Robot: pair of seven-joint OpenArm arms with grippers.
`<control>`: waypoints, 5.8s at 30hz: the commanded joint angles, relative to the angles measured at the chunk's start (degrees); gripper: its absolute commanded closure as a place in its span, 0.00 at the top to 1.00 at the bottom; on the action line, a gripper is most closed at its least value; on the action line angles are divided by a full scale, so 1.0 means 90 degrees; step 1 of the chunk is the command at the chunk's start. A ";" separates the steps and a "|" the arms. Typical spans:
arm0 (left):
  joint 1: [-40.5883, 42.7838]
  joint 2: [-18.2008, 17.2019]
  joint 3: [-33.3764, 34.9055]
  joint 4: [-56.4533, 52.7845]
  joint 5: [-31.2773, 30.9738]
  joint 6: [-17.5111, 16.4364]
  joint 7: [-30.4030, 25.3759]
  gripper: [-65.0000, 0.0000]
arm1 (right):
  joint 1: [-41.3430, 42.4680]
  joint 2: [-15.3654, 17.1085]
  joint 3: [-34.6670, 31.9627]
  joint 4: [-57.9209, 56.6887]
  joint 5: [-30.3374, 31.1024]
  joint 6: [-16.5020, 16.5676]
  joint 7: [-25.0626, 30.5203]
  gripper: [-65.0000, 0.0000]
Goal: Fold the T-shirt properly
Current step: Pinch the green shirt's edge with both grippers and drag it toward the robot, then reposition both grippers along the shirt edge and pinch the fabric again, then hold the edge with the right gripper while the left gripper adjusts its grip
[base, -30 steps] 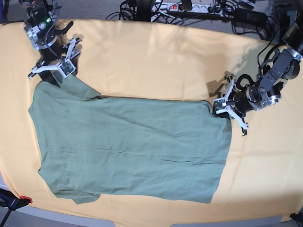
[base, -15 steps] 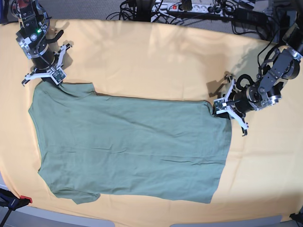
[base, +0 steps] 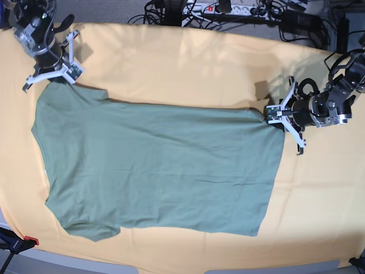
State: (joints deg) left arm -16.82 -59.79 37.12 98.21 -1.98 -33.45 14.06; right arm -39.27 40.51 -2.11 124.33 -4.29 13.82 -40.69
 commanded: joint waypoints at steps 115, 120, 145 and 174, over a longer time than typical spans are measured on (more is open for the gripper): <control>0.1566 -0.0629 -0.0090 0.1685 0.1763 0.3230 0.1654 0.53 | 0.1523 0.0056 0.0962 0.0046 0.1122 0.0214 0.0459 0.50; 0.1569 -0.0719 -0.0090 0.1685 0.1472 0.2667 0.1647 0.53 | 0.1105 0.0168 0.0962 0.0046 0.1647 0.1314 -0.0209 0.50; 0.1566 -0.0782 -0.0090 0.1683 0.1474 0.2642 0.1583 0.53 | -0.0189 0.0512 0.0959 -0.1333 0.0109 0.1161 0.1105 0.44; 0.1569 -0.0782 -0.0090 0.1683 0.1071 0.0894 0.1440 0.50 | -0.0189 0.0702 0.0959 -0.1328 0.0165 0.0340 0.1025 0.01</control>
State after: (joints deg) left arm -2.28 -65.58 36.75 112.79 8.08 -25.12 27.03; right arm -40.99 45.84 6.00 111.83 -2.57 17.56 -31.70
